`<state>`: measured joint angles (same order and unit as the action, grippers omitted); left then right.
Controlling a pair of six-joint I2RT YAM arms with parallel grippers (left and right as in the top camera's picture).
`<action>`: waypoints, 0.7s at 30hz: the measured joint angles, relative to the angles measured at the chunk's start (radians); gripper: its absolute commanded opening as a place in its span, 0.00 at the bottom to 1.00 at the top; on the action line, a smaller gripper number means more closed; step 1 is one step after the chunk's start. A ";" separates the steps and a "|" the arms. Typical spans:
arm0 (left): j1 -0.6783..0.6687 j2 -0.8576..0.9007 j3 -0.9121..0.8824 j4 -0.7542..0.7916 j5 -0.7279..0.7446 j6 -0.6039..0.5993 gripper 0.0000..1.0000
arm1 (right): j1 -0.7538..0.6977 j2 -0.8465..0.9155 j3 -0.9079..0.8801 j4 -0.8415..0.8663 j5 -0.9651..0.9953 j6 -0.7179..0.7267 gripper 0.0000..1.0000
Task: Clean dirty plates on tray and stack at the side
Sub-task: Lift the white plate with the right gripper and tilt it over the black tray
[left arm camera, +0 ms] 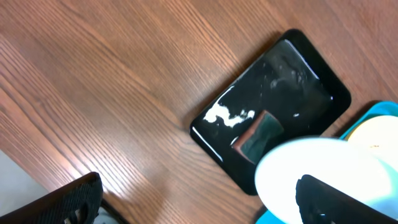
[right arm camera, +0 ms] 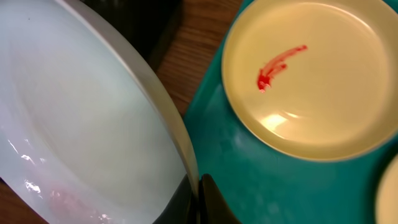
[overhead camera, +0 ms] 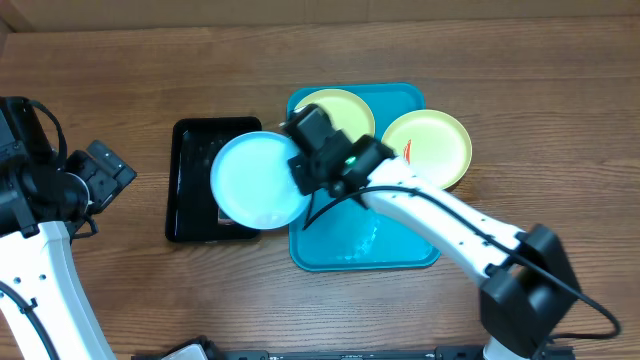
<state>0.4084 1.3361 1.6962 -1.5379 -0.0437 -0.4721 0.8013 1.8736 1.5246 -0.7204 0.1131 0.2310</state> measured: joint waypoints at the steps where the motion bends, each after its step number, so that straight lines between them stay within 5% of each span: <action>1: 0.000 0.000 0.000 -0.006 0.003 0.000 1.00 | 0.014 0.010 0.000 0.034 0.015 -0.005 0.04; 10: 0.000 0.000 0.000 -0.027 0.007 0.000 1.00 | 0.068 0.020 0.003 0.262 0.116 -0.055 0.04; 21: 0.000 0.000 0.000 -0.027 0.007 0.000 1.00 | 0.151 0.020 0.014 0.498 0.276 -0.301 0.04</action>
<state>0.4084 1.3361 1.6962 -1.5646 -0.0364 -0.4717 0.9527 1.8935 1.5391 -0.2226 0.3893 -0.0700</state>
